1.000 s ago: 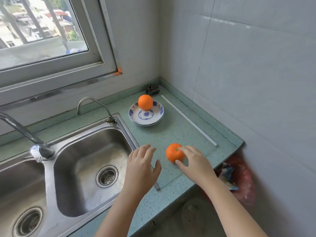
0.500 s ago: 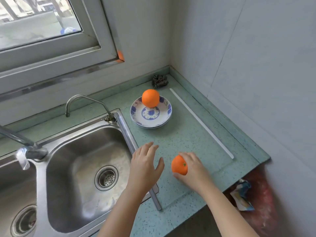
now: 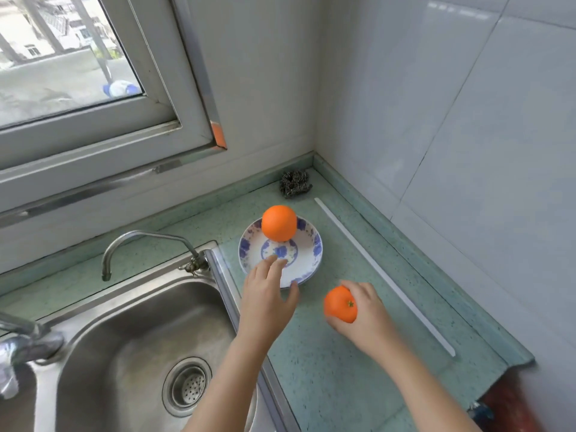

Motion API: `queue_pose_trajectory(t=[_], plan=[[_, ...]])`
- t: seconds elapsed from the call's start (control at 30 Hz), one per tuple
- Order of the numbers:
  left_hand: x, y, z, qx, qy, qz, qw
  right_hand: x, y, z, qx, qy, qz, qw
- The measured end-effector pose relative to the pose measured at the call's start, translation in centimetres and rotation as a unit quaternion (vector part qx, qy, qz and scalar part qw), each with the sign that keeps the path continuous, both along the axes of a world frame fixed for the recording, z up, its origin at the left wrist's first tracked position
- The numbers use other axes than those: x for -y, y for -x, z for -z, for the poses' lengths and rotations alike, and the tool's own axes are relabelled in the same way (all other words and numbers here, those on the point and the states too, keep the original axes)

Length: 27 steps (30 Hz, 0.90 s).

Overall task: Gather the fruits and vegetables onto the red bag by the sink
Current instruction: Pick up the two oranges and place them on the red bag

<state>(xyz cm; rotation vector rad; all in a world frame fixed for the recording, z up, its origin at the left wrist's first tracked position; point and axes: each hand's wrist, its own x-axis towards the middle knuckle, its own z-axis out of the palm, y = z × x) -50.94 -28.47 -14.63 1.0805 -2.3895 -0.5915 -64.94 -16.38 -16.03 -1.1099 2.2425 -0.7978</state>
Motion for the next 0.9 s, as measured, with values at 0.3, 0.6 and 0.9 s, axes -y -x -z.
queue_pose_trajectory(t=[0.3,0.6,0.9], plan=[[8.0,3.9,0.9,-0.017,-0.004,-0.034,0.999,5.9,2.6,-1.0,-0.021,0.057,0.051,0.997],[11.2,6.7,2.5,-0.008,-0.047,-0.07,0.996,8.4,4.2,-0.9,-0.02,0.073,0.082,0.994],[10.8,7.3,2.9,0.01,-0.055,-0.043,0.998,8.3,4.3,-0.9,-0.01,0.065,0.083,0.994]])
